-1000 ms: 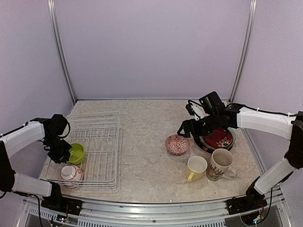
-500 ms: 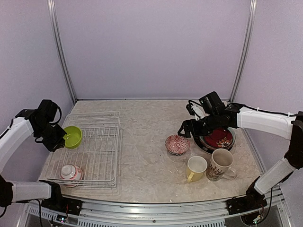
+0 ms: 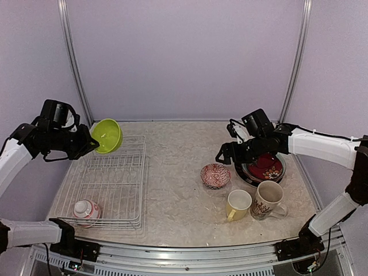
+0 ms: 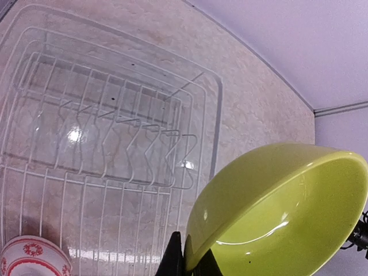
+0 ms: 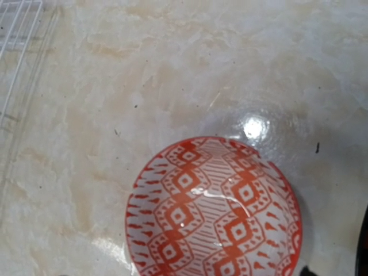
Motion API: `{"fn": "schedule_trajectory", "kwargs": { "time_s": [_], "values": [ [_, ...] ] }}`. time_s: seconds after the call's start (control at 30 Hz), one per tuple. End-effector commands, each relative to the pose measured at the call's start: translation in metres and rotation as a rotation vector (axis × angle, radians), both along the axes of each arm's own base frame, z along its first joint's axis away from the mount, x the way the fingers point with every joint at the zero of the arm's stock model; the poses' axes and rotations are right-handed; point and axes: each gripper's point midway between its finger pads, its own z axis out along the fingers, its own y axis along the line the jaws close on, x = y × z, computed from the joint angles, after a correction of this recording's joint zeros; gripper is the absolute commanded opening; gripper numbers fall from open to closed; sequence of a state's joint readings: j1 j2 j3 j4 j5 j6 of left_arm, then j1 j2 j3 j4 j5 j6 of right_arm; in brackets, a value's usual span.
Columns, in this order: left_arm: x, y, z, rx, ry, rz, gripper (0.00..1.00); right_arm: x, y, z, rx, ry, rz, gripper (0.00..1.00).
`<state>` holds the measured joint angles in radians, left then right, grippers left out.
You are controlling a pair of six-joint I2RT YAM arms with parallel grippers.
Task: Unload the mixed dishes from the dish rack
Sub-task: Pass from the left arm to the right
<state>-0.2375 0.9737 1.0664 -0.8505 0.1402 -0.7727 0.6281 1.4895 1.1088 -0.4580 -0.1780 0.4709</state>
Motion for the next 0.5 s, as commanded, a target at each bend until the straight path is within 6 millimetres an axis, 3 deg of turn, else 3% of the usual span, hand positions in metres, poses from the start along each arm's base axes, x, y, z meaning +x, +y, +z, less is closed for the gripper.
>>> {"fn": "schedule_trajectory", "kwargs": {
  "time_s": [0.0,0.17,0.47],
  "values": [
    [0.031,-0.054,0.036,0.047,-0.158,-0.193,0.0,0.002,0.011,0.012,0.044,-0.007,0.001,0.83],
    [0.046,-0.122,0.023,0.151,-0.133,-0.37,0.0,0.001,0.016,0.023,0.079,-0.025,0.002,0.83],
    [0.054,-0.225,-0.031,0.396,-0.024,-0.627,0.0,-0.004,0.021,0.051,0.138,-0.078,0.011,0.83]
  ]
}}
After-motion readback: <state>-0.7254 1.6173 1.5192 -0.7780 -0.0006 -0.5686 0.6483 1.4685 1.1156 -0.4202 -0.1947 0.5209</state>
